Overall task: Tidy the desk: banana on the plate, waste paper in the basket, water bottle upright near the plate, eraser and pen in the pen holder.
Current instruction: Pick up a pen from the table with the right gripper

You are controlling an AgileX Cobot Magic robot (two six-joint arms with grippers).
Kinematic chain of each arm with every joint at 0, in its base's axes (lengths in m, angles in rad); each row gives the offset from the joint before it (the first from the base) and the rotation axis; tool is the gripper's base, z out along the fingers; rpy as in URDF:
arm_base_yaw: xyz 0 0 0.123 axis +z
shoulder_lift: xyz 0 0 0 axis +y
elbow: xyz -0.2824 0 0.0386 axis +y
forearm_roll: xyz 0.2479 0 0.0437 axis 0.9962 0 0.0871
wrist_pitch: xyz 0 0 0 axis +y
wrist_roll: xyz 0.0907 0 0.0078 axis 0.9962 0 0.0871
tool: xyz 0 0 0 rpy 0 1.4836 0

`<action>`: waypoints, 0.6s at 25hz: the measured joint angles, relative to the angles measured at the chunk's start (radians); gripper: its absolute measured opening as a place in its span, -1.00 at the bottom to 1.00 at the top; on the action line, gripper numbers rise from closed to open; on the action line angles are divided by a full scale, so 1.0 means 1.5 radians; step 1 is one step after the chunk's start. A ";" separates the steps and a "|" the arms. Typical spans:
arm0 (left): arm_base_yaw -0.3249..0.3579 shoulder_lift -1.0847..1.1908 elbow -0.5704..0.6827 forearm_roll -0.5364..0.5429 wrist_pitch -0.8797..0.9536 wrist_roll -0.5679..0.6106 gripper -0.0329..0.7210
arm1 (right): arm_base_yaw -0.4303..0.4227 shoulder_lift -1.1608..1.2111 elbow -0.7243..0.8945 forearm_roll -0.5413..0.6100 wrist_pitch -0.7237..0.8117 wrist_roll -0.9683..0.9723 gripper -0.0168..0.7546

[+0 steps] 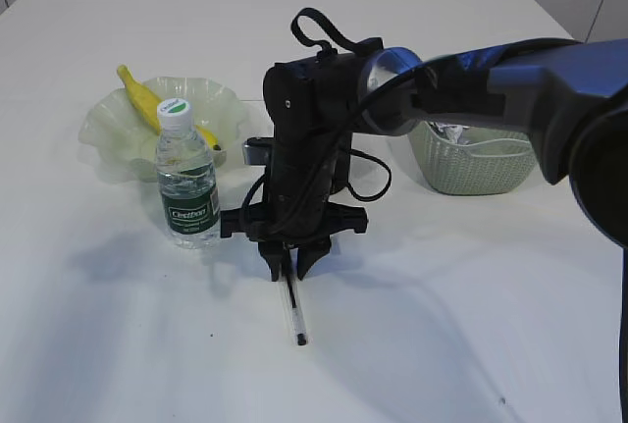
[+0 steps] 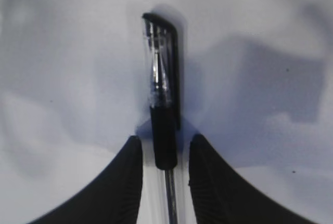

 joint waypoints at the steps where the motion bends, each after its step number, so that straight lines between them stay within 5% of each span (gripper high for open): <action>1: 0.000 0.000 0.000 0.000 0.000 0.000 0.03 | 0.000 0.000 0.000 0.001 0.000 0.000 -0.33; 8: 0.000 0.001 0.000 0.000 0.000 0.000 0.03 | 0.000 0.001 -0.002 0.001 0.000 0.002 -0.38; 15: 0.000 0.001 0.000 0.000 -0.002 0.000 0.03 | 0.000 0.002 -0.003 -0.005 0.005 0.003 -0.83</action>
